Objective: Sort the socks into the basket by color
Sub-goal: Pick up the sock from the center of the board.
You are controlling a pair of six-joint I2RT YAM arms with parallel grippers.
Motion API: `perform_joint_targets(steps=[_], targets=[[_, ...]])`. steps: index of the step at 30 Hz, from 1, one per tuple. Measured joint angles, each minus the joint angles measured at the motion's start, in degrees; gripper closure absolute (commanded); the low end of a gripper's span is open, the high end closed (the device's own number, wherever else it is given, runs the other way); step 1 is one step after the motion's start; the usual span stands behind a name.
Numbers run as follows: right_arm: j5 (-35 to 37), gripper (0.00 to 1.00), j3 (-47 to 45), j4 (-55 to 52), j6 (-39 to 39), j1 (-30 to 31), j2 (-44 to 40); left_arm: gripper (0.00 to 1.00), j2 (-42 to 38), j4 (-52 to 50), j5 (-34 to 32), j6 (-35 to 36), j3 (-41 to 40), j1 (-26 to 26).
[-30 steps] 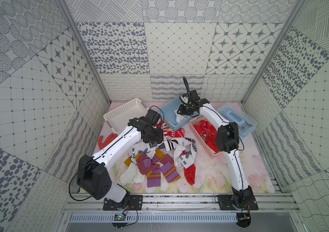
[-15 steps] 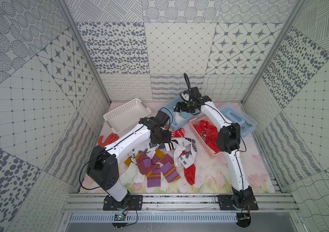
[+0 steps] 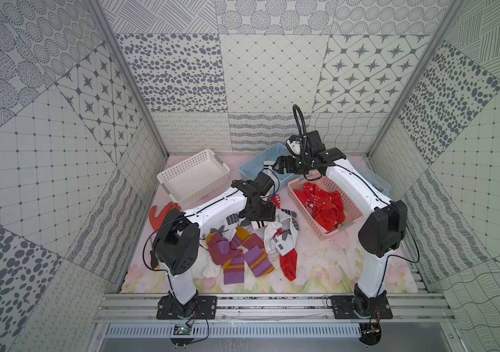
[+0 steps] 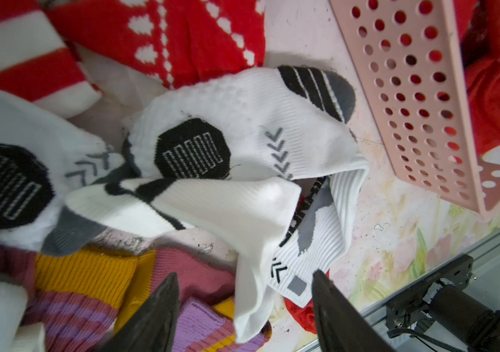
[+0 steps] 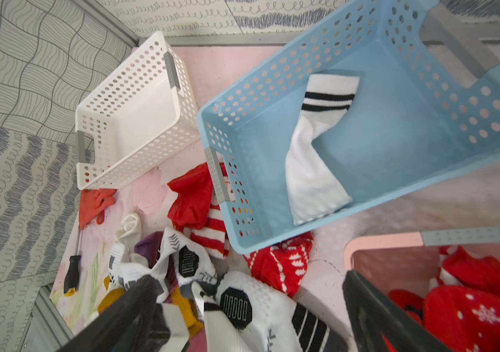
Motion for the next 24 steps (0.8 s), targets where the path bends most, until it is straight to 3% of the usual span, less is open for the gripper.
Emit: perform_joint_targets(steps=[6, 10, 24], targets=[[-0.1, 0.02, -8.0, 1.2, 0.4, 0.4, -4.2, 0.80, 2.7, 0.9, 1.0, -0.2, -1.2, -0.5], [-1.1, 0.03, -13.0, 2.3, 1.2, 0.4, -8.3, 0.98, 2.8, 1.7, 1.0, 0.0, -1.8, -0.7], [-9.1, 0.07, -28.8, 11.2, 2.5, 3.1, -20.0, 1.00, -7.0, 4.6, 0.6, 1.0, -4.9, -0.7]])
